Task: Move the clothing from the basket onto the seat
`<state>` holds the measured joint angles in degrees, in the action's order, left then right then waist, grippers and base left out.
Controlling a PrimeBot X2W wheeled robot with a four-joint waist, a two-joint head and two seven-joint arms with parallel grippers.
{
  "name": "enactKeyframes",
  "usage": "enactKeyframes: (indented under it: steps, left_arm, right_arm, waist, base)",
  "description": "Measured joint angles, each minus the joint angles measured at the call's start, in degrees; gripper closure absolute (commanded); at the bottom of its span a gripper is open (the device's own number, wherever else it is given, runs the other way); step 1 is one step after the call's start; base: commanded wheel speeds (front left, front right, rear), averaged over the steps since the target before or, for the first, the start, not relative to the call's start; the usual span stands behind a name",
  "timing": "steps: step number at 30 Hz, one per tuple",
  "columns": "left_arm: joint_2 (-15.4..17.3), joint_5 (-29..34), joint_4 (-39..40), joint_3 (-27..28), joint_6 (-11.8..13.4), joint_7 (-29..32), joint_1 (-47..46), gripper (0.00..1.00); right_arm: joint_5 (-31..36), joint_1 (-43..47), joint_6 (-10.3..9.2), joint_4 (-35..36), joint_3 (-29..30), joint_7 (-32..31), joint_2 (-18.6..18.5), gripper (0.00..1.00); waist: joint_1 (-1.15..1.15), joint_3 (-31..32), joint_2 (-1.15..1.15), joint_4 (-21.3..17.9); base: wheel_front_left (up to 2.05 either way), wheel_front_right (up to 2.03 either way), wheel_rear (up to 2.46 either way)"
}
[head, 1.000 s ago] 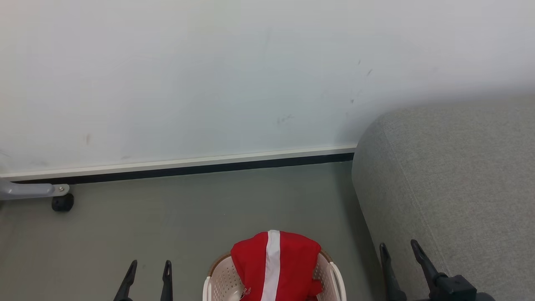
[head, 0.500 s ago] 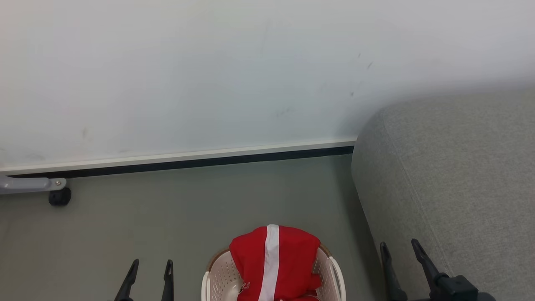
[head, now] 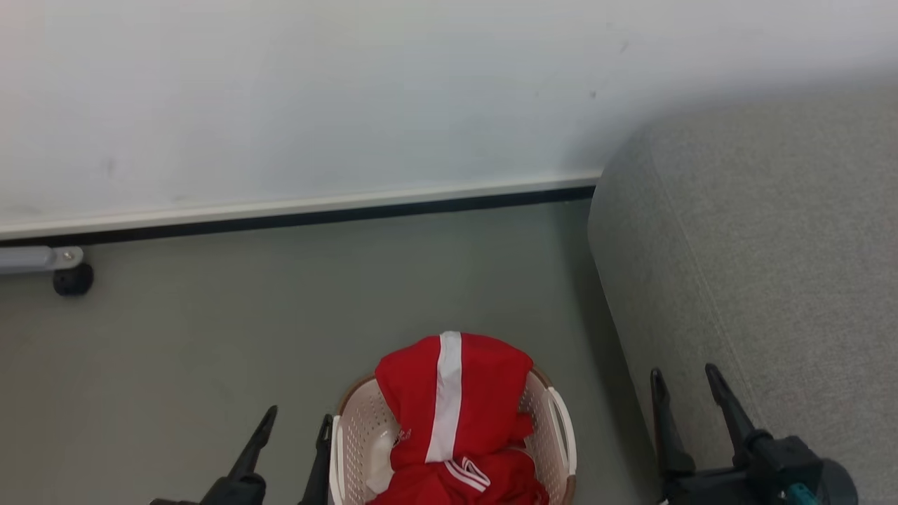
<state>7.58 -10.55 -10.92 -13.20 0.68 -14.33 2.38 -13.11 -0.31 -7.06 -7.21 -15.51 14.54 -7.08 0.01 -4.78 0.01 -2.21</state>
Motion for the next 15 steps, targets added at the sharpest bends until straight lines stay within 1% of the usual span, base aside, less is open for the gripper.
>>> enactKeyframes:
  steps: [8, 15]
  left_arm:
    - [-0.1, 1.3, -4.0, -2.7, -1.8, 0.0, -4.1, 0.0]
    - [-0.6, 3.4, -7.9, -5.4, -3.3, 1.5, -8.3, 0.0]
  right_arm:
    - [2.3, -3.7, 0.0, 3.4, 0.1, 0.0, 0.2, 0.0]
    - [2.9, -6.4, -0.01, 5.8, 0.9, 0.0, 0.3, 0.0]
  waist:
    - [0.01, -5.6, 0.0, -1.4]
    - [0.01, -10.6, 0.0, -3.3]
  base:
    - [0.0, 0.0, 0.0]
    - [0.0, 0.0, 0.0]
